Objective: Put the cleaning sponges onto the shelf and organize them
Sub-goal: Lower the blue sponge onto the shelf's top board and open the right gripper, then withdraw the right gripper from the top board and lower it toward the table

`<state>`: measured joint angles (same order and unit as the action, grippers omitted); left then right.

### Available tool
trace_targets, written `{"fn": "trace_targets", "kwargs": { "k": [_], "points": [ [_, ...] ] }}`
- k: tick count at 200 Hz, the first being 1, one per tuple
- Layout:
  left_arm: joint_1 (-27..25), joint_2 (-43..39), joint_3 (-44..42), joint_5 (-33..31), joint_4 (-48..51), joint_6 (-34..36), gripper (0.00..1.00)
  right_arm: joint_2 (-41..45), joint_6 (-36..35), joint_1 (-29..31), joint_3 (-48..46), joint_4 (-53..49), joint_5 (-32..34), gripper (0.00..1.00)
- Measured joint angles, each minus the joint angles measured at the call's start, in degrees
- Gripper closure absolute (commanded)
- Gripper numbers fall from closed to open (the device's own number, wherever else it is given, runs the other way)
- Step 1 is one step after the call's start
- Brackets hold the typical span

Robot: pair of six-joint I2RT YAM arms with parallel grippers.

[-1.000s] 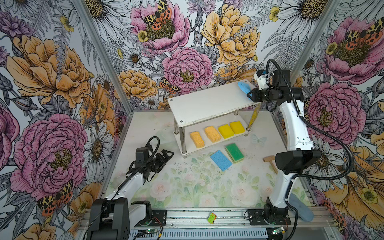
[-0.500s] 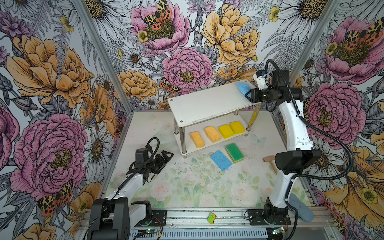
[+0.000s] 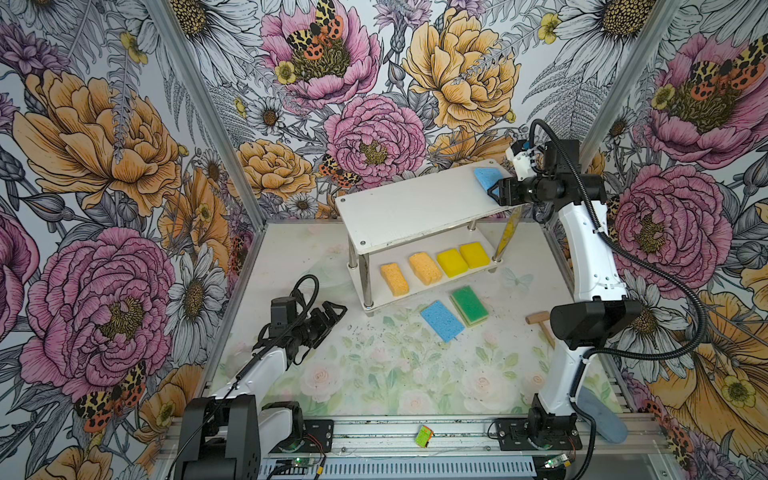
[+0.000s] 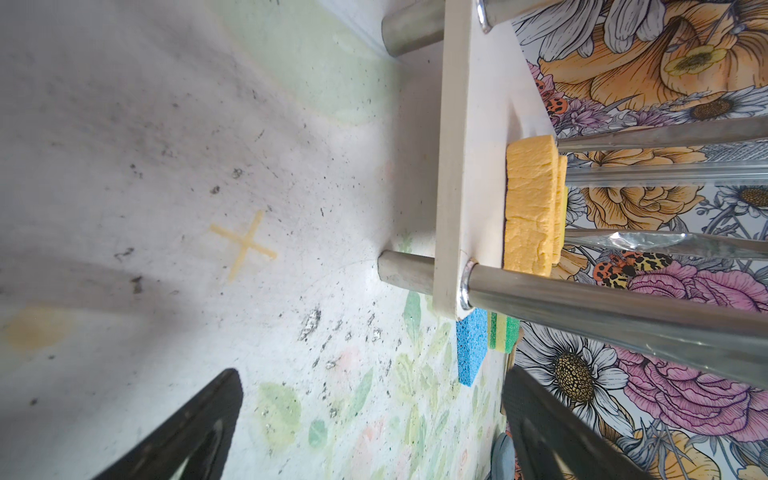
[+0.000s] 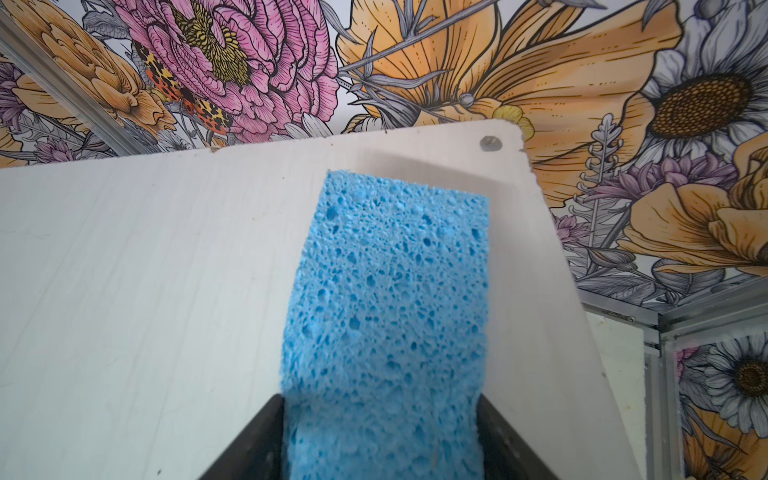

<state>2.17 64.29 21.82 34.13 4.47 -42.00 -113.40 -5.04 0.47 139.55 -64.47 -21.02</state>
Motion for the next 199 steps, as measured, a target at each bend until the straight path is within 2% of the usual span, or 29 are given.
{"fn": "trace_targets", "kwargs": {
  "k": [51,155,166,199],
  "points": [
    [0.00,0.00,0.00,0.00,0.00,0.02,0.01,0.11,-2.67,0.00,0.00,0.00,0.24,0.23],
    [0.11,0.00,0.00,0.00,0.00,0.15,0.01,1.53,-9.44,-0.07,0.00,-0.02,0.68,0.19],
    [0.11,0.00,-0.04,0.00,0.00,0.17,0.01,1.97,-9.81,-0.07,0.00,-0.02,0.61,0.13],
    [0.11,0.00,-0.20,0.00,0.00,0.15,0.01,4.66,-10.49,0.00,-0.28,-0.02,-1.51,0.11]
  ]
}}
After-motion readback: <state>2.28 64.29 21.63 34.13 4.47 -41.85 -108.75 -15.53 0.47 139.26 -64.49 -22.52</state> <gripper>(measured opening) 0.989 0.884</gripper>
